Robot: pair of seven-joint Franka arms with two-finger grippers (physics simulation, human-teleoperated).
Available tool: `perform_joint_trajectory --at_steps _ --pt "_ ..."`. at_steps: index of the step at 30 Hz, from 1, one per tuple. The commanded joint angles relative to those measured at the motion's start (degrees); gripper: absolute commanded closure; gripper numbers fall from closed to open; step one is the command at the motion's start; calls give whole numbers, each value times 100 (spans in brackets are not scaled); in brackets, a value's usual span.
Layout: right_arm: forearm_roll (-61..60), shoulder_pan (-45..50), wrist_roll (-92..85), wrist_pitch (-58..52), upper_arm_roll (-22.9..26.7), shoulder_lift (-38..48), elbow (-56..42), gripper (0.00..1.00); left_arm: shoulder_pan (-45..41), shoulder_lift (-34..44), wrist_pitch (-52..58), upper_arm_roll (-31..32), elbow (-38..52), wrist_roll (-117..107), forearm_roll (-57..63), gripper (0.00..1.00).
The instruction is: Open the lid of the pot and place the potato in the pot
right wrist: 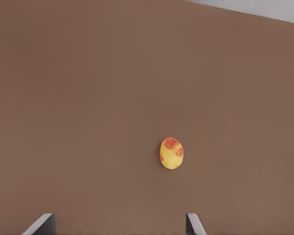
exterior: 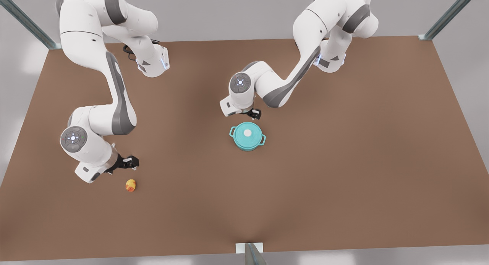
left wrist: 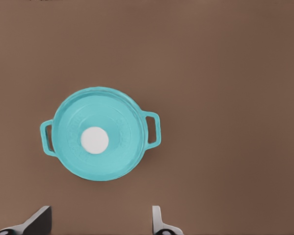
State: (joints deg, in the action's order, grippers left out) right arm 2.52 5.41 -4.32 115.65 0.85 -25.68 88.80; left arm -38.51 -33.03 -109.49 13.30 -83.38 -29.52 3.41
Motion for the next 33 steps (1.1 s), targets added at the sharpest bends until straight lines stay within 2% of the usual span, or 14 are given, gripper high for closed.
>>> perform_joint_trajectory --at_steps 1,9,10,19,25,33 --pt "11 4 -139 151 3 -341 -223 0 19 -89 -881 -2 6 -3587 125 0" --pt "-15 -93 -113 159 3 -772 -223 0 90 -353 -1049 -3 -170 -2901 749 0" --pt "-15 -110 -157 493 3 -799 -170 0 72 -397 -1049 -11 -205 -2927 846 0" --pt "-59 -409 -377 1153 -15 -1300 -214 0 72 -643 -1223 -38 -161 -2936 1153 0" --pt "-50 -550 -535 1706 -15 -1686 -311 0 90 -845 -1629 -55 -214 -2963 1154 0" --pt "-59 -576 -588 1750 -24 -2047 -478 0 72 -924 -1664 -55 -293 -2989 1154 2"
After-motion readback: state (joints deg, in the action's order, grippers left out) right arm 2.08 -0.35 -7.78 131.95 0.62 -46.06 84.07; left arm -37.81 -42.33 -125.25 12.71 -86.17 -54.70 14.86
